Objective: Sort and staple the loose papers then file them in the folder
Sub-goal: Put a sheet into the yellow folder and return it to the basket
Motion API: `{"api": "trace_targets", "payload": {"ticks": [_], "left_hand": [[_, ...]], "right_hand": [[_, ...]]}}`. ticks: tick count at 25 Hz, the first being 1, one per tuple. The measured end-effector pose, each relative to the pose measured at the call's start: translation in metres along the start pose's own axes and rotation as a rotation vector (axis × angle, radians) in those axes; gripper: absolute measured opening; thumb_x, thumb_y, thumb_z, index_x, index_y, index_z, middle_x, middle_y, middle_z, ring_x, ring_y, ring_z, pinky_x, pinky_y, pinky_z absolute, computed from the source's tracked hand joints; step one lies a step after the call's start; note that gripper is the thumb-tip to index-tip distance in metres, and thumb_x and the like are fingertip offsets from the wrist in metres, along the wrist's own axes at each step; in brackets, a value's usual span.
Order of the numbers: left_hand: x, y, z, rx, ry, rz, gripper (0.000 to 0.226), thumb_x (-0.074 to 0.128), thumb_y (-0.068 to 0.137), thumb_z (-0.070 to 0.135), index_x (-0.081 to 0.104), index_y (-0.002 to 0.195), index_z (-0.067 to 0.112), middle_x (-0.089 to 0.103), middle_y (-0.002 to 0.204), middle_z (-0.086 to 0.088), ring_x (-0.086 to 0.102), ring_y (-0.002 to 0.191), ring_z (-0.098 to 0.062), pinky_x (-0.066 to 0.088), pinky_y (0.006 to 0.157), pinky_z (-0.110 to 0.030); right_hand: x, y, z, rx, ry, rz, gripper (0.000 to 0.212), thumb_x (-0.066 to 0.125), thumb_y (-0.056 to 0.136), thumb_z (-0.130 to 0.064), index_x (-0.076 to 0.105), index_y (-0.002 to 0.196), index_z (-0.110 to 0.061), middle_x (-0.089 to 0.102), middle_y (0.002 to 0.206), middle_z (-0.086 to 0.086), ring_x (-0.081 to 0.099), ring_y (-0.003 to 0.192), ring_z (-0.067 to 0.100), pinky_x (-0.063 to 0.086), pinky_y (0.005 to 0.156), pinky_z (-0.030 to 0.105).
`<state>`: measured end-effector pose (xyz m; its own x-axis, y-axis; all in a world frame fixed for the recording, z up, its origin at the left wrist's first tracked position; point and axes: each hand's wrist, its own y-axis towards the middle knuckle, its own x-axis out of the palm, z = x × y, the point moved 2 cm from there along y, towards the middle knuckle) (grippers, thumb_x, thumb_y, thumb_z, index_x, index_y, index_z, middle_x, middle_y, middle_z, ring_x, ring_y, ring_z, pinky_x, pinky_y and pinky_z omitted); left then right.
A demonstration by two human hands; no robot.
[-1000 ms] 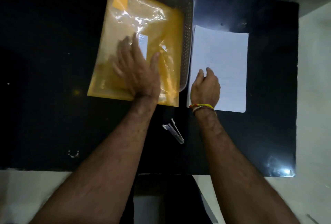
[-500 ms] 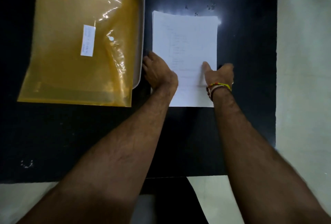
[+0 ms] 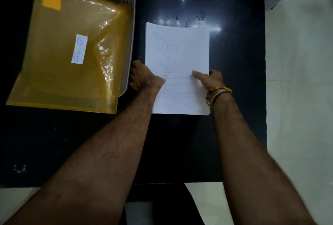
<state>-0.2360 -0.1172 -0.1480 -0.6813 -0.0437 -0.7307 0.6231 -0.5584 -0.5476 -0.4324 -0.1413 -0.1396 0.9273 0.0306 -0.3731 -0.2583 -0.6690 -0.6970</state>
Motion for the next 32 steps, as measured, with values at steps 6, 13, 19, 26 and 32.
{"api": "trace_targets", "payload": {"ticks": [6, 13, 19, 26, 32], "left_hand": [[0.007, -0.008, 0.004, 0.009, 0.077, 0.066, 0.091, 0.091, 0.058, 0.022, 0.040, 0.132, 0.015, 0.044, 0.138, -0.008, 0.042, 0.127, -0.027, 0.040, 0.098, -0.044], [-0.001, 0.001, 0.000, -0.126, 0.003, 0.010, 0.107, 0.096, 0.045, 0.033, 0.040, 0.131, 0.004, 0.058, 0.125, -0.013, 0.058, 0.113, -0.031, 0.053, 0.089, -0.045], [-0.002, -0.003, -0.008, -0.076, -0.026, -0.029, 0.092, 0.094, 0.050, 0.030, 0.047, 0.127, 0.012, 0.047, 0.136, -0.007, 0.044, 0.125, -0.026, 0.045, 0.095, -0.043], [-0.031, -0.003, -0.032, 0.113, -0.322, -0.220, 0.064, 0.083, 0.067, 0.029, 0.052, 0.121, 0.013, 0.062, 0.111, 0.003, 0.063, 0.097, -0.017, 0.054, 0.084, -0.032], [-0.110, -0.002, -0.020, 0.330, -0.374, -0.027, 0.026, 0.068, 0.086, 0.030, 0.066, 0.106, 0.014, 0.071, 0.099, -0.001, 0.066, 0.090, -0.019, 0.052, 0.075, -0.027]], "right_hand": [[-0.006, 0.008, -0.008, 0.001, 0.003, 0.074, 0.033, 0.083, 0.063, -0.028, 0.055, 0.075, -0.016, 0.064, 0.094, 0.011, 0.062, 0.082, 0.026, 0.054, 0.075, 0.035], [0.012, 0.004, -0.011, 0.044, 0.097, 0.096, 0.028, 0.078, 0.076, -0.011, 0.053, 0.088, -0.006, 0.061, 0.094, 0.003, 0.060, 0.088, 0.020, 0.047, 0.073, 0.026], [0.012, -0.007, 0.006, -0.277, -0.115, 0.003, 0.034, 0.070, 0.084, -0.013, 0.061, 0.116, -0.007, 0.065, 0.105, 0.001, 0.064, 0.094, 0.018, 0.054, 0.081, 0.031], [0.000, -0.039, 0.040, -0.128, 0.292, -0.229, 0.034, 0.063, 0.085, 0.004, 0.060, 0.119, 0.002, 0.073, 0.098, 0.006, 0.069, 0.084, 0.022, 0.055, 0.077, 0.036], [0.036, -0.082, 0.010, -0.107, 0.418, -0.233, 0.024, 0.070, 0.084, -0.009, 0.067, 0.108, -0.009, 0.072, 0.104, 0.006, 0.071, 0.093, 0.022, 0.053, 0.088, 0.043]]}}
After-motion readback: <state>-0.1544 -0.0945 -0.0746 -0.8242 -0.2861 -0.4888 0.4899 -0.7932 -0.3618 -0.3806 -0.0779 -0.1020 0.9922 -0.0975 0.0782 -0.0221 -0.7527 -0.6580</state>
